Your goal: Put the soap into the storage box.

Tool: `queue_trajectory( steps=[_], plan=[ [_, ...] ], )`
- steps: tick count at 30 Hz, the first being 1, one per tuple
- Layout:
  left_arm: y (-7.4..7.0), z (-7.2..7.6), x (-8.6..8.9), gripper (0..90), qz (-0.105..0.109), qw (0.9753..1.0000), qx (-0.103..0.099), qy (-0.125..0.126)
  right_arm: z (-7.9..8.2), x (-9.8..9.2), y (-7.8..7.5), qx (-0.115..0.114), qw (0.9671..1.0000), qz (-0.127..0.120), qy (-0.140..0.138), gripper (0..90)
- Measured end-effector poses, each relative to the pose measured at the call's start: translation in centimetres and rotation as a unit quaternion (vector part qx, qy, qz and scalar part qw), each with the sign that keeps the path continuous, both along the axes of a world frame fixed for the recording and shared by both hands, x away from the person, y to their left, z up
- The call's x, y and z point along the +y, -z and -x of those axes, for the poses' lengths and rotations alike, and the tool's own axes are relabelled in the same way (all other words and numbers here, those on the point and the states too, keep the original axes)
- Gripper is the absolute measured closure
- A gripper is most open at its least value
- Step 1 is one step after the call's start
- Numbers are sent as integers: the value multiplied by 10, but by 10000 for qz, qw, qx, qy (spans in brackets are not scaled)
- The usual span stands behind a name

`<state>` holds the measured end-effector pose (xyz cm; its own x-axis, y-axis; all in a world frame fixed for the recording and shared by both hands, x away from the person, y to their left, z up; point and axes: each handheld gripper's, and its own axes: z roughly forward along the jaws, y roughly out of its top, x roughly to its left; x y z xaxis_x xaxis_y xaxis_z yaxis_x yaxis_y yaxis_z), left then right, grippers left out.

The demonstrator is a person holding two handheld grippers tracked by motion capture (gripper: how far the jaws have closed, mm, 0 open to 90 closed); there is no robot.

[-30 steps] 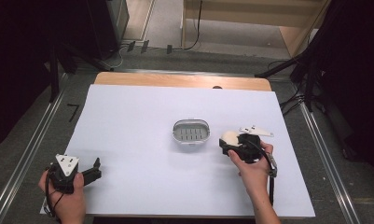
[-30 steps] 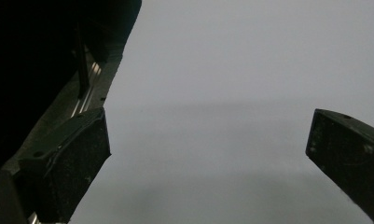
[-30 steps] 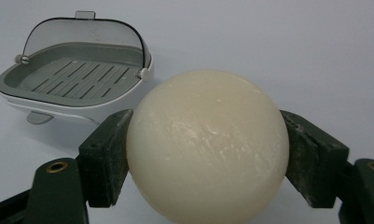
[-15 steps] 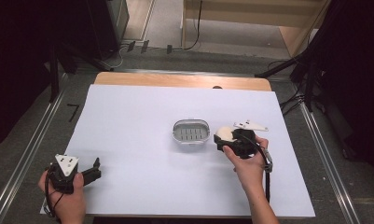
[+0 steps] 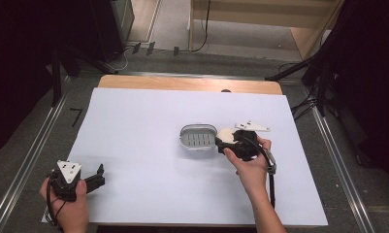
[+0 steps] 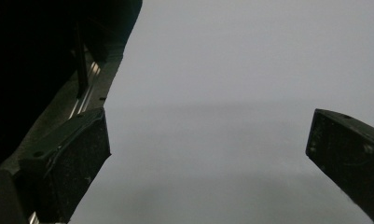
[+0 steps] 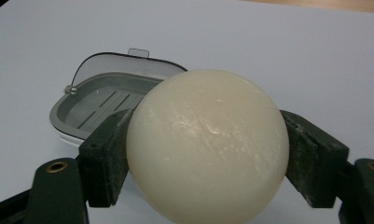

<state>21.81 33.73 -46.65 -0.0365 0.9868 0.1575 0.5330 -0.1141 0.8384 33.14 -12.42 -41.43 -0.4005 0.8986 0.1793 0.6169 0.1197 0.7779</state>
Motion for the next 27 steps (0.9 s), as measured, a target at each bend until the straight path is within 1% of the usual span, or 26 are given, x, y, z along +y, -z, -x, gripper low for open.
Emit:
queue_trajectory(
  steps=[13,27],
  plan=[
    [0,0,1,2,25,10000,-9,12,-7,20,-7,-58,9999,10,-127,251],
    [0,0,1,2,37,10000,-8,17,-12,34,-10,-76,9997,7,-212,251]
  ],
)
